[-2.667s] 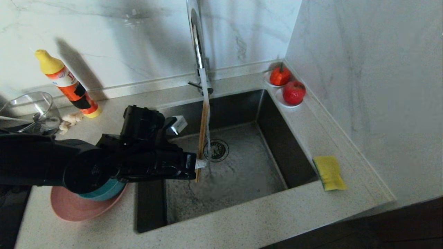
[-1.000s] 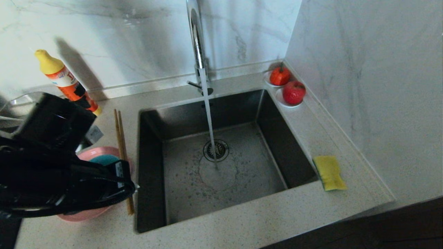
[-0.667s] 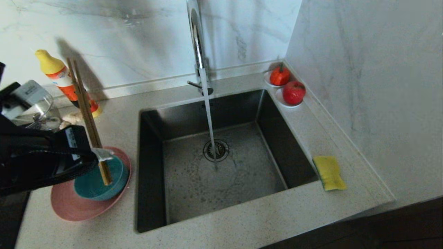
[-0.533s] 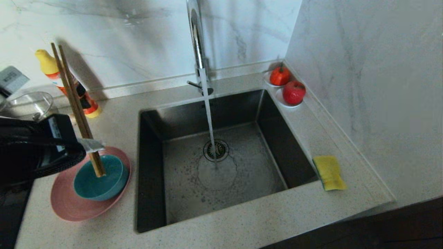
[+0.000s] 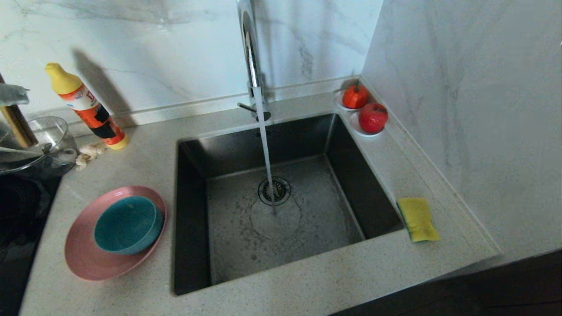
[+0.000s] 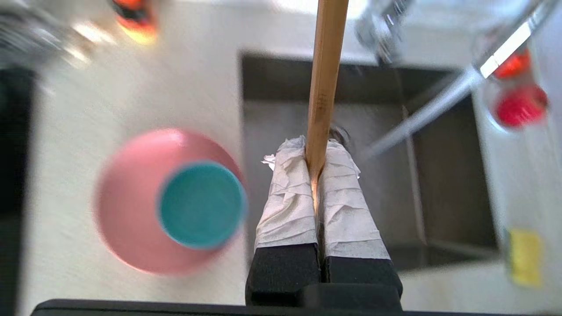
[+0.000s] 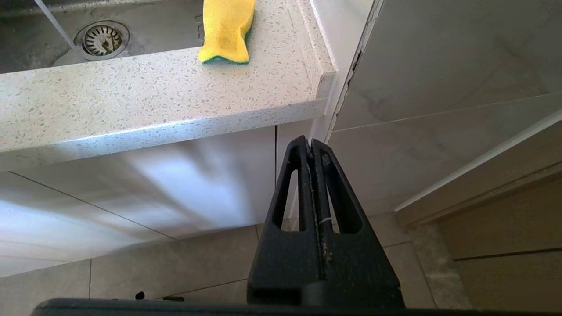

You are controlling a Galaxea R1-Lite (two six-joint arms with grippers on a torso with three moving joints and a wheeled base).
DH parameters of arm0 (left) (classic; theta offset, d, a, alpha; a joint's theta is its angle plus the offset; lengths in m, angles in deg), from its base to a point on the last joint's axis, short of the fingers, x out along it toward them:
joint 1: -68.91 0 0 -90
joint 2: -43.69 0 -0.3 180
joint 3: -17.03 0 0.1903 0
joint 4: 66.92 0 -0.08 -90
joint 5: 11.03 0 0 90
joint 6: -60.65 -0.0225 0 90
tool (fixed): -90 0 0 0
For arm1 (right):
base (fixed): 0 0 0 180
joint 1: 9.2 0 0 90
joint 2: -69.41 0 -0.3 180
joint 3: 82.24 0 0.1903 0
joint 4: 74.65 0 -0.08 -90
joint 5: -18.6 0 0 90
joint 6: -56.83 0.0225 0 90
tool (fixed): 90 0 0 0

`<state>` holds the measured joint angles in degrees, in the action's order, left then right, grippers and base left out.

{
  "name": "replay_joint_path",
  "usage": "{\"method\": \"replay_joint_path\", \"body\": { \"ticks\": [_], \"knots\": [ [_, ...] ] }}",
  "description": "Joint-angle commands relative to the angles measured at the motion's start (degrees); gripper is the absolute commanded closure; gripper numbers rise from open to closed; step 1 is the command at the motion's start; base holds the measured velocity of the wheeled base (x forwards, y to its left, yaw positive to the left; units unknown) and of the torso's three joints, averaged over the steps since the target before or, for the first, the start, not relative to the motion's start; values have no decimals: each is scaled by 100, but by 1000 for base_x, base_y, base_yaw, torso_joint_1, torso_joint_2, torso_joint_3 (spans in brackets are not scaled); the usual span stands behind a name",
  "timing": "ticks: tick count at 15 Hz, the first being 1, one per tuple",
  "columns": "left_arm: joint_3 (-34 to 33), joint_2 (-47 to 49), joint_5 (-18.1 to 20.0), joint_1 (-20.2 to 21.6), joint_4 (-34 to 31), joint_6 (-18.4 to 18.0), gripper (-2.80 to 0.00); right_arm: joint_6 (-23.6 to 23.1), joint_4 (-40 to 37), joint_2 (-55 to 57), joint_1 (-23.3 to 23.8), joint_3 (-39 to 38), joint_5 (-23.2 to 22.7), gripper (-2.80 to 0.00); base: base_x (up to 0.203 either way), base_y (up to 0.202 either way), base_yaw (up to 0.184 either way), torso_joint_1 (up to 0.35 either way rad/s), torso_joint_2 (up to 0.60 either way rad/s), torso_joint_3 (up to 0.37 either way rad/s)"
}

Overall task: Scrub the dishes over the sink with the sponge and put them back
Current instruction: Place the chopsticks on the glass basin

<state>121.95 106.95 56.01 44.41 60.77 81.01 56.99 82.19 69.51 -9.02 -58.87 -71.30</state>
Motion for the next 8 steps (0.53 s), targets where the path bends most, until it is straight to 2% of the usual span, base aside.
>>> {"method": "replay_joint_path", "body": {
  "ticks": [1, 3, 4, 6, 8],
  "knots": [
    [108, -2, -41, 262, 106, -181, 0, 1, 6, 8, -1, 0, -1, 0, 0, 0, 0, 0, 0, 0],
    [405, 206, -47, 430, 204, -227, 0, 1, 6, 8, 5, 0, -1, 0, 0, 0, 0, 0, 0, 0],
    [491, 306, -33, 738, 234, -302, 0, 1, 4, 8, 1, 0, -1, 0, 0, 0, 0, 0, 0, 0],
    [640, 571, 70, 1649, 484, -524, 0, 1, -3, 8, -1, 0, -1, 0, 0, 0, 0, 0, 0, 0],
    [700, 806, 560, 2764, 1001, -714, 0, -3, -3, 8, -1, 0, -1, 0, 0, 0, 0, 0, 0, 0]
  ]
}}
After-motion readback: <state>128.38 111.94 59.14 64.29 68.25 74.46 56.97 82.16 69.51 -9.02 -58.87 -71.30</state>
